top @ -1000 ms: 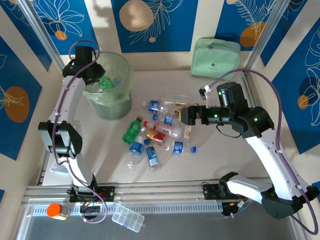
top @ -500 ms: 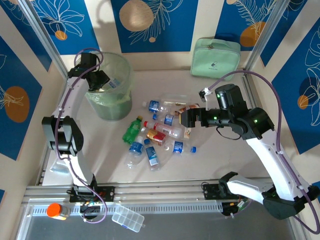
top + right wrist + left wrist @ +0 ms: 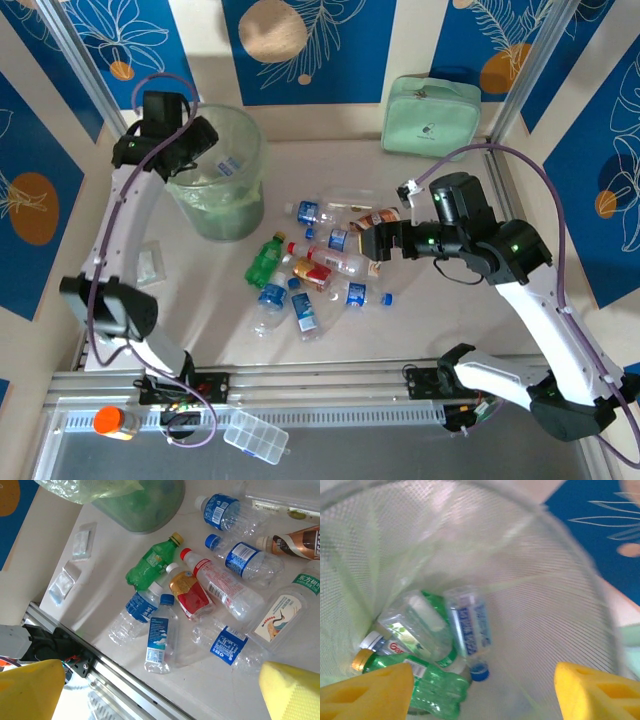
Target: Put the plastic bottles in the bin
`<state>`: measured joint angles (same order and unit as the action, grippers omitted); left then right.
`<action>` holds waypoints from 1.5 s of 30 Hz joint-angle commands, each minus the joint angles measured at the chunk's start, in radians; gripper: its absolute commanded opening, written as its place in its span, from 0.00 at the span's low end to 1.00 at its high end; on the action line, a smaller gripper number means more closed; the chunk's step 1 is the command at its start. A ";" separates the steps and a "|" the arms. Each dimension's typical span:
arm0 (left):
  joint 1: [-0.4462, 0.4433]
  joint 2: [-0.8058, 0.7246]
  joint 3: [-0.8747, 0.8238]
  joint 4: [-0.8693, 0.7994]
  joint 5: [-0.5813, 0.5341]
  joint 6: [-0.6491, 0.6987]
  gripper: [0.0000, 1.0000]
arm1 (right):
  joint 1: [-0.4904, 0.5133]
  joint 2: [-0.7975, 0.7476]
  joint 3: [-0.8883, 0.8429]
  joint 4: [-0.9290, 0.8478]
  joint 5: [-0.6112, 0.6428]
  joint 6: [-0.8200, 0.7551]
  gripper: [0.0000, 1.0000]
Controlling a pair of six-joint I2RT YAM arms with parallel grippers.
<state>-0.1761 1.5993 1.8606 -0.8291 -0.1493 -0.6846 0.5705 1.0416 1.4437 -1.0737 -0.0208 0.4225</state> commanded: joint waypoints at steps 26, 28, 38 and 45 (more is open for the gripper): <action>-0.637 -0.509 -0.630 -0.239 0.073 -0.001 0.73 | 0.054 0.011 -0.108 -0.005 0.088 0.032 0.99; -0.650 -0.524 -0.725 -0.206 0.102 -0.024 0.73 | 0.054 0.011 -0.122 -0.003 0.086 0.033 0.99; -0.659 -0.436 -0.993 -0.044 0.112 -0.071 0.79 | 0.051 0.013 -0.135 0.011 0.055 0.024 0.99; -0.649 -0.319 -1.071 0.153 0.154 -0.027 0.83 | 0.043 0.016 -0.142 0.007 0.038 0.015 0.99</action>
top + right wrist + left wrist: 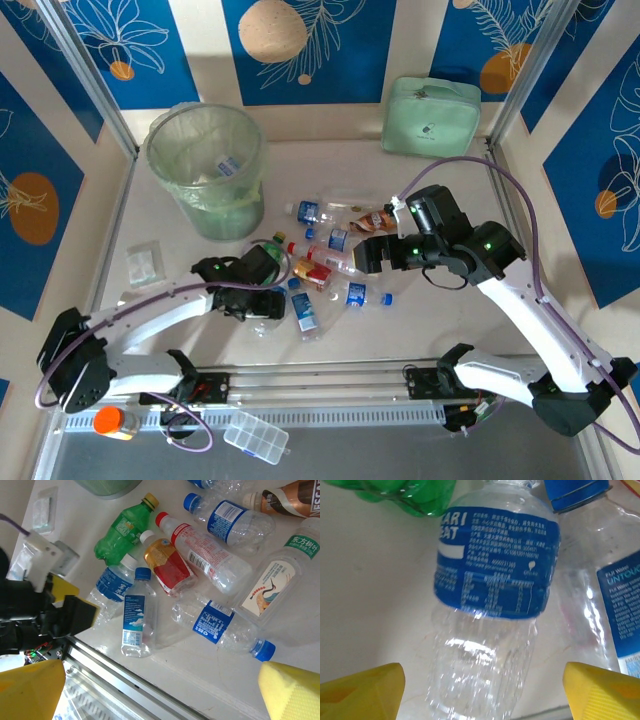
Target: Put the plastic bottles in the bin
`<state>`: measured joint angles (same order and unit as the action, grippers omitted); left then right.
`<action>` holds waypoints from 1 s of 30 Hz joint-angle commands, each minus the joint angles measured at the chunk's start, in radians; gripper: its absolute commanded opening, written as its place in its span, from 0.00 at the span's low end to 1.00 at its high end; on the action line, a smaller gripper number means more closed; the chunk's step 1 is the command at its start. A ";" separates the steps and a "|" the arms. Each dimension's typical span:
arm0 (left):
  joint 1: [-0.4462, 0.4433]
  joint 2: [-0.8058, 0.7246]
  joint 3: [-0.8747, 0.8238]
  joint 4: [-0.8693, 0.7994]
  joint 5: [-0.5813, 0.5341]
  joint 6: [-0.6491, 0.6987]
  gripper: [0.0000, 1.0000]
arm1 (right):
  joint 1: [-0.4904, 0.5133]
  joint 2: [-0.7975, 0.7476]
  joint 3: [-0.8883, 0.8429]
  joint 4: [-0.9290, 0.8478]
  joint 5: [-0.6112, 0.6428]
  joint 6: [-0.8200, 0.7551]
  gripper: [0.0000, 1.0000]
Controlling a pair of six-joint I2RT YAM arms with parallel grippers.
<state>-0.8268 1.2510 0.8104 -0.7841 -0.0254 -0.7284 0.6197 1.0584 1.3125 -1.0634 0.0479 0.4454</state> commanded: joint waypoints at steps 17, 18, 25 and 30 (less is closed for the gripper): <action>0.004 0.182 -0.083 0.175 0.019 0.057 0.69 | -0.014 0.001 -0.015 -0.006 -0.049 -0.022 0.99; 0.002 0.185 -0.082 0.173 0.021 0.061 0.66 | -0.015 0.003 -0.011 -0.005 -0.052 -0.025 0.99; 0.003 0.137 -0.058 0.132 0.012 0.073 0.56 | -0.023 0.005 -0.002 -0.006 -0.058 -0.038 1.00; 0.003 0.078 -0.030 0.075 0.016 0.078 0.51 | -0.030 0.002 0.001 -0.003 -0.059 -0.040 1.00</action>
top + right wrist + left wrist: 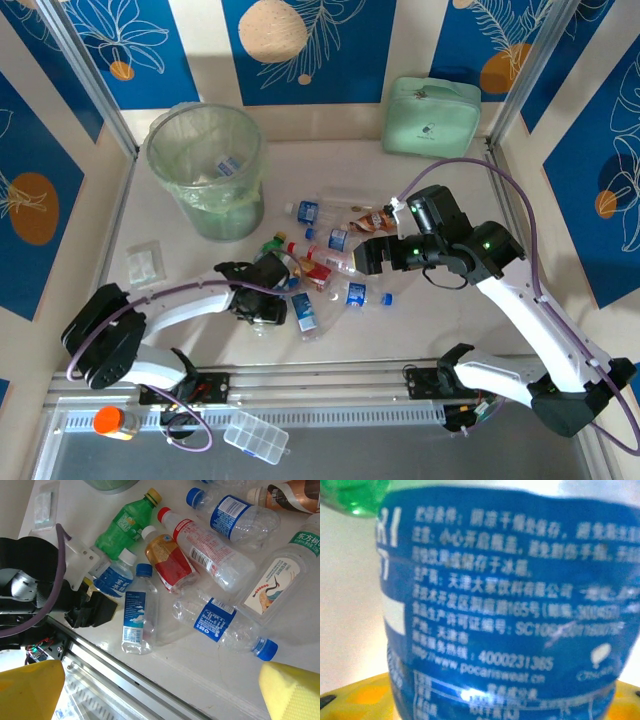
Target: Put the plastic bottles in the bin
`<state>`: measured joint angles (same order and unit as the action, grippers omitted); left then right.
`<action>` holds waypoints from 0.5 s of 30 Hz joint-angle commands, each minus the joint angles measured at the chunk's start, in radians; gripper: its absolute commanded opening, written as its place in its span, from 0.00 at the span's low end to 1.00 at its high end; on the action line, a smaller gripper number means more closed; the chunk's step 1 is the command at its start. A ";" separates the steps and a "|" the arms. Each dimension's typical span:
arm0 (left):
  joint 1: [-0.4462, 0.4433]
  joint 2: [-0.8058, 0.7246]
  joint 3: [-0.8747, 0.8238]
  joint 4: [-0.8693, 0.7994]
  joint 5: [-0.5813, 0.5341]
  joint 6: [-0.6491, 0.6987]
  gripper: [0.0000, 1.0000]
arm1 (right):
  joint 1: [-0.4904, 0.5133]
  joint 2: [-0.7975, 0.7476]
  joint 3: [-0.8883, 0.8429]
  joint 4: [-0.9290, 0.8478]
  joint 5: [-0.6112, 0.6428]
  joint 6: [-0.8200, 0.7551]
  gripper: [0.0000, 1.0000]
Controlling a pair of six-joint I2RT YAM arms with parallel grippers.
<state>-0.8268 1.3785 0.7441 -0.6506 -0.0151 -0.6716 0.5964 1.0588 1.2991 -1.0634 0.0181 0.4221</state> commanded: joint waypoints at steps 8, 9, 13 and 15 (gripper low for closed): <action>0.003 -0.210 0.078 -0.123 0.035 0.041 0.44 | -0.020 0.006 0.016 0.015 -0.035 -0.020 1.00; 0.002 -0.227 0.086 -0.131 0.036 0.047 0.43 | -0.021 0.007 0.016 0.018 -0.037 -0.020 1.00; 0.003 -0.281 0.128 -0.151 0.054 0.077 0.42 | -0.021 0.013 0.022 0.026 -0.038 -0.019 1.00; 0.003 -0.305 0.156 -0.151 0.064 0.092 0.42 | -0.022 0.018 0.023 0.029 -0.037 -0.018 1.00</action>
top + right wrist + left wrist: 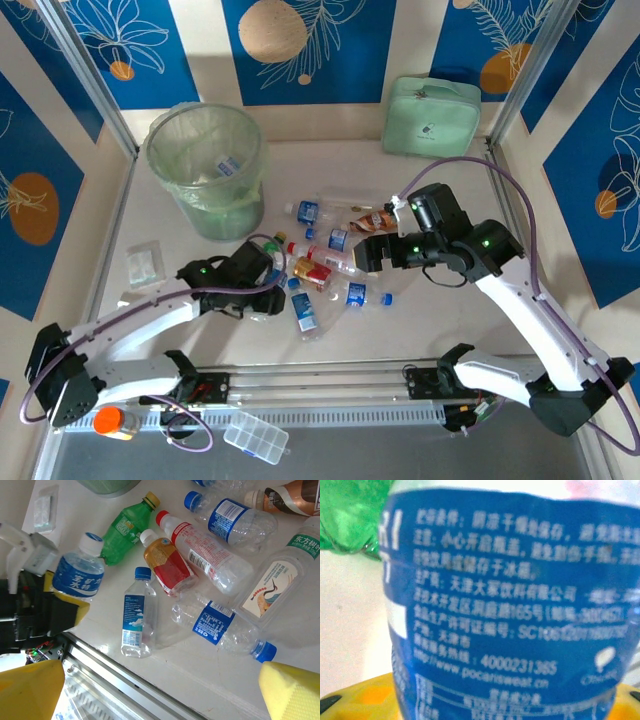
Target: Put the plastic bottles in the bin
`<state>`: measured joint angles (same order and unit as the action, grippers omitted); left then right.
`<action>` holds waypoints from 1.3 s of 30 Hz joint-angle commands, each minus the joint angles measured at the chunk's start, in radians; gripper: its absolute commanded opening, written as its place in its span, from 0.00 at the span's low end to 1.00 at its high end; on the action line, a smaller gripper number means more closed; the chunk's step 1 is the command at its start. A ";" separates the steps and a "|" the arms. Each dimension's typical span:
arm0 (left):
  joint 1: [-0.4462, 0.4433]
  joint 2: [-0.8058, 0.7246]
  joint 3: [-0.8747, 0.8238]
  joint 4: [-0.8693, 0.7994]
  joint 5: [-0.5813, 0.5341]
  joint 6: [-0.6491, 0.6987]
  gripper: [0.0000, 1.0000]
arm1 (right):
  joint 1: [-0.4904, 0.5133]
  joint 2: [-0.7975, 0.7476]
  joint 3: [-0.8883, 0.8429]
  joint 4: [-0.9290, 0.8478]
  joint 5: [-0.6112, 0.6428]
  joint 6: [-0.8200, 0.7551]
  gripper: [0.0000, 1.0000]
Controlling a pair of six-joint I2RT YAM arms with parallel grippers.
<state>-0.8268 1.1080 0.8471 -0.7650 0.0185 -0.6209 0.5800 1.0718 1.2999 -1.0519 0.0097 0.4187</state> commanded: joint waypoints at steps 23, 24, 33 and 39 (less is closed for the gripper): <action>0.260 0.164 0.778 -0.030 0.174 0.110 0.37 | -0.024 0.002 0.029 0.014 -0.012 -0.012 1.00; 0.311 0.182 0.797 -0.017 0.200 0.074 0.34 | -0.026 0.000 0.033 0.012 -0.010 -0.012 1.00; 0.545 0.364 0.987 -0.040 0.064 -0.159 0.32 | -0.029 0.005 0.049 -0.010 -0.016 0.002 1.00; 0.570 0.541 1.181 -0.174 -0.124 -0.318 0.35 | -0.026 0.001 0.055 -0.033 -0.010 0.011 1.00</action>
<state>-0.2668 1.5978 1.9388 -0.8391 0.0135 -0.8265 0.5556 1.0832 1.3296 -1.0470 0.0078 0.4198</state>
